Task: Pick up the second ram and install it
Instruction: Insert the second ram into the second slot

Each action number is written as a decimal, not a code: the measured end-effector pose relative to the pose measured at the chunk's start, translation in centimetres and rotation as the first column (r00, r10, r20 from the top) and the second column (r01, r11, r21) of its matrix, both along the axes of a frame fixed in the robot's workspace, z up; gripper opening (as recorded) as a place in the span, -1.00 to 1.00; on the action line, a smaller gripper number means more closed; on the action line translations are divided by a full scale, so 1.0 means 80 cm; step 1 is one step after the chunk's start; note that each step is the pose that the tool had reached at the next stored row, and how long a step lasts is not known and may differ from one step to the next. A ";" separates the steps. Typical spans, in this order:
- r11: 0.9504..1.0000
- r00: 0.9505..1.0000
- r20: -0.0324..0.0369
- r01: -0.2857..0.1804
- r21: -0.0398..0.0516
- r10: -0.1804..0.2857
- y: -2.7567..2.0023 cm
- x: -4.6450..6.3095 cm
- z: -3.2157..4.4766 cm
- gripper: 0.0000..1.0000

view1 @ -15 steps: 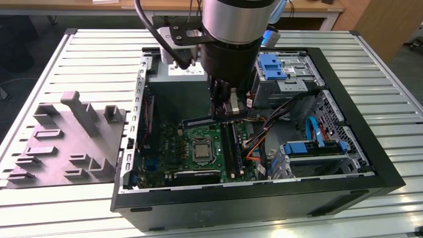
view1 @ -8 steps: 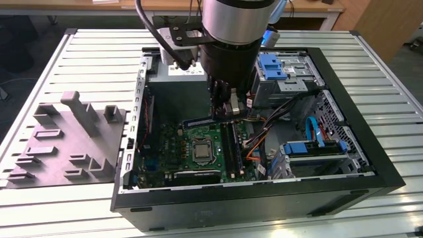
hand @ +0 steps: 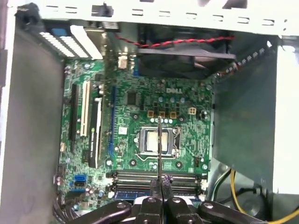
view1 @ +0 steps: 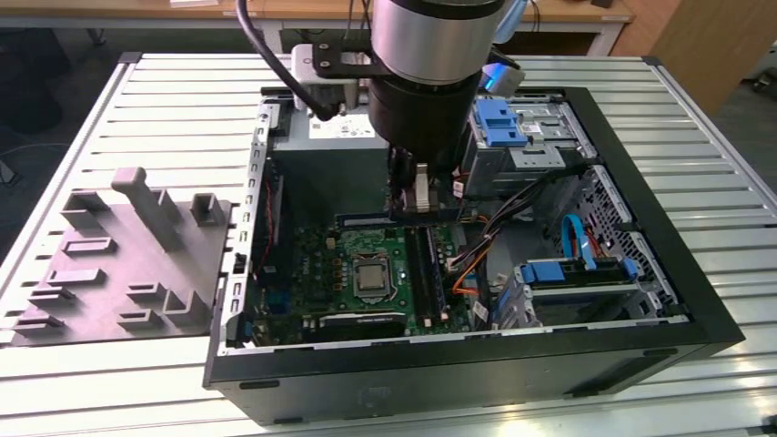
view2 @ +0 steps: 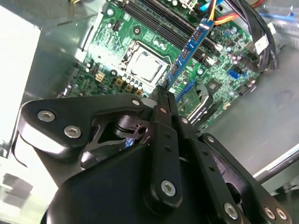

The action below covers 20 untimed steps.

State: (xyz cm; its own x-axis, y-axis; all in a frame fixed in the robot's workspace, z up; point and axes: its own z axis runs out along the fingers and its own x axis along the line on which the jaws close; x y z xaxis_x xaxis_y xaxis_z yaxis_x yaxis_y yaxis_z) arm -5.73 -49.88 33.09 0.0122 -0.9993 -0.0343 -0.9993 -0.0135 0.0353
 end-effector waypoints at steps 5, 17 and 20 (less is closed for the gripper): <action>0.996 0.996 0.000 0.090 0.000 -0.090 0.0000 0.000 -0.0012 -0.77; 0.953 0.953 0.000 0.304 0.000 -0.304 0.0000 0.000 -0.0041 -0.77; 0.934 0.934 0.000 0.356 0.000 -0.356 0.0000 0.000 -0.0048 -0.77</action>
State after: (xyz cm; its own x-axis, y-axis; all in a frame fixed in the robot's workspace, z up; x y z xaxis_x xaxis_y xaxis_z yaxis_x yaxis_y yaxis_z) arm -5.73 -49.88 32.71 -0.3444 -0.9382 -0.0343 -0.9386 0.3433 0.0353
